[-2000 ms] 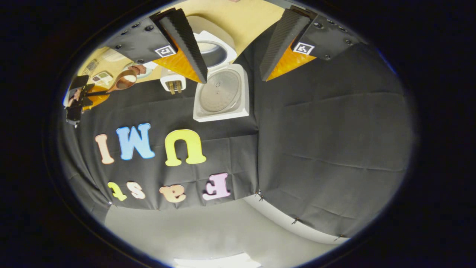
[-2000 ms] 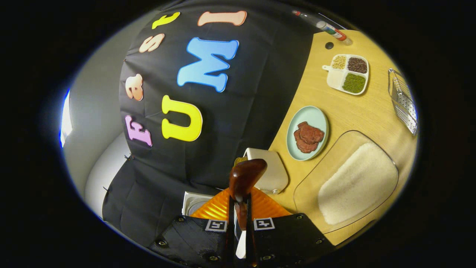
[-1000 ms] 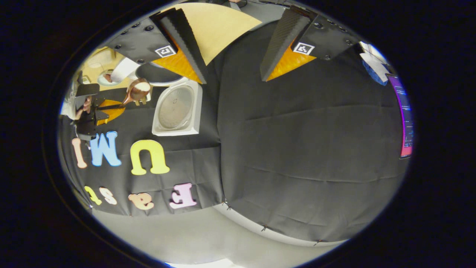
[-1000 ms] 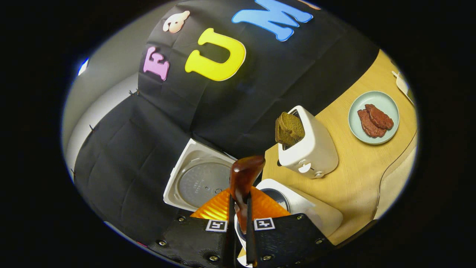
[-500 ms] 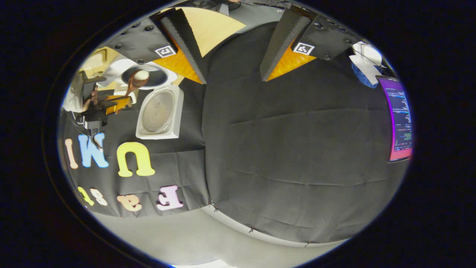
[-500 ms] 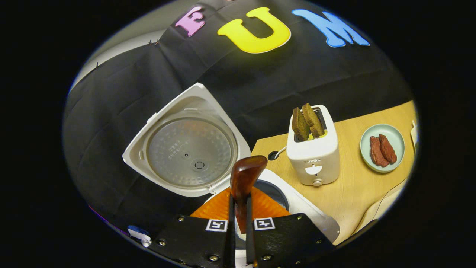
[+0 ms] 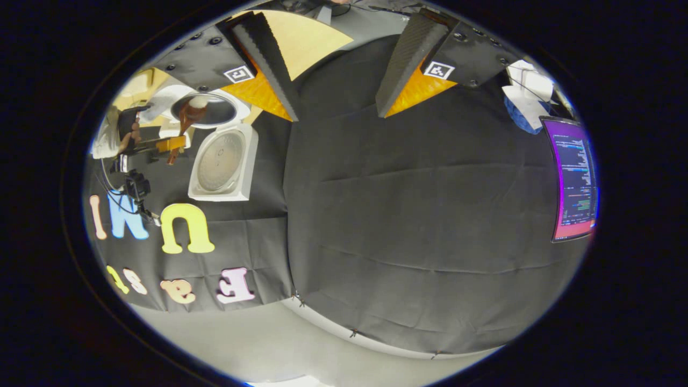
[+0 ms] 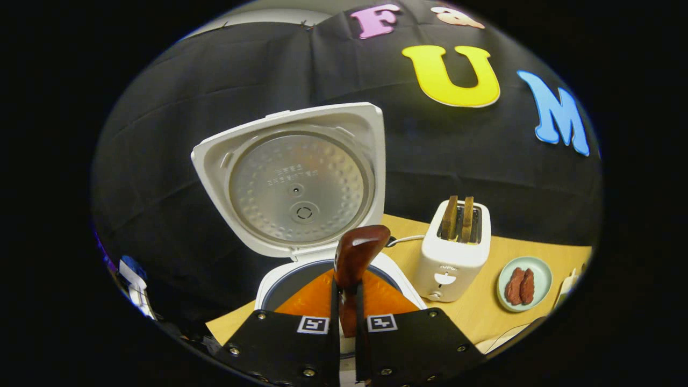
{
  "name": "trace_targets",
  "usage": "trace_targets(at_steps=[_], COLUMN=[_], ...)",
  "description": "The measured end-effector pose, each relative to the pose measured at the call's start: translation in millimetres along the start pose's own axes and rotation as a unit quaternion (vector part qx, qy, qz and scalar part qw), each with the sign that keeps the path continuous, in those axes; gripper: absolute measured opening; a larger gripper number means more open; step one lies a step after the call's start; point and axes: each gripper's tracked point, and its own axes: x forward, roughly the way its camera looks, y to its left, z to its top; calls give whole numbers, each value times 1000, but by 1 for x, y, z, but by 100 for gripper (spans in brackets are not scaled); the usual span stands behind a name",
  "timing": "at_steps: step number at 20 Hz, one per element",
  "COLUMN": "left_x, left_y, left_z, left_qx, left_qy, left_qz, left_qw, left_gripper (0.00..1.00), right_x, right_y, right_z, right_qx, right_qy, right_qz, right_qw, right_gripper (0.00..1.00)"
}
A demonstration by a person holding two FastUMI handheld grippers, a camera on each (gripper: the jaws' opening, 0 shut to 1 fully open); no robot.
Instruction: Close the left gripper, press the button to open the rice cooker; take a wooden spoon from the chopstick holder with the right hand, scoop a spoonful of rice and pour it into the rice cooker, then put the wooden spoon back into the chopstick holder.
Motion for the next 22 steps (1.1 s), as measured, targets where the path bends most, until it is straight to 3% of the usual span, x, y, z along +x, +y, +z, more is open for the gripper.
trace_targets(at_steps=[5, 10, 13, 16, 19, 22], left_x=[-3, -4, -5, -7, -6, -6], left_y=[-4, -9, -13, -17, -19, -26], left_z=[7, 15, 18, 24, 26, 34], left_qx=[-1, -2, -2, -1, -1, 1], left_qy=[-6, -17, -20, -26, -30, -35], left_qz=[-3, -12, -18, -22, -27, -34], left_qw=[1000, 1000, 1000, 999, 999, 999], left_gripper=[100, 98, 98, 98, 100, 100], right_x=[-14, -39, -49, -50, -56, -67], right_y=[4, 23, 28, 26, 21, 9], right_z=[12, 35, 36, 32, 40, 49], right_qx=[-119, -244, -287, -240, -133, -31], right_qy=[-38, -100, -114, -103, -99, -93], right_qz=[-14, -6, -8, 5, 23, 41], right_qw=[992, 964, 951, 965, 986, 994], right_gripper=[11, 11, 11, 12, 12, 12])
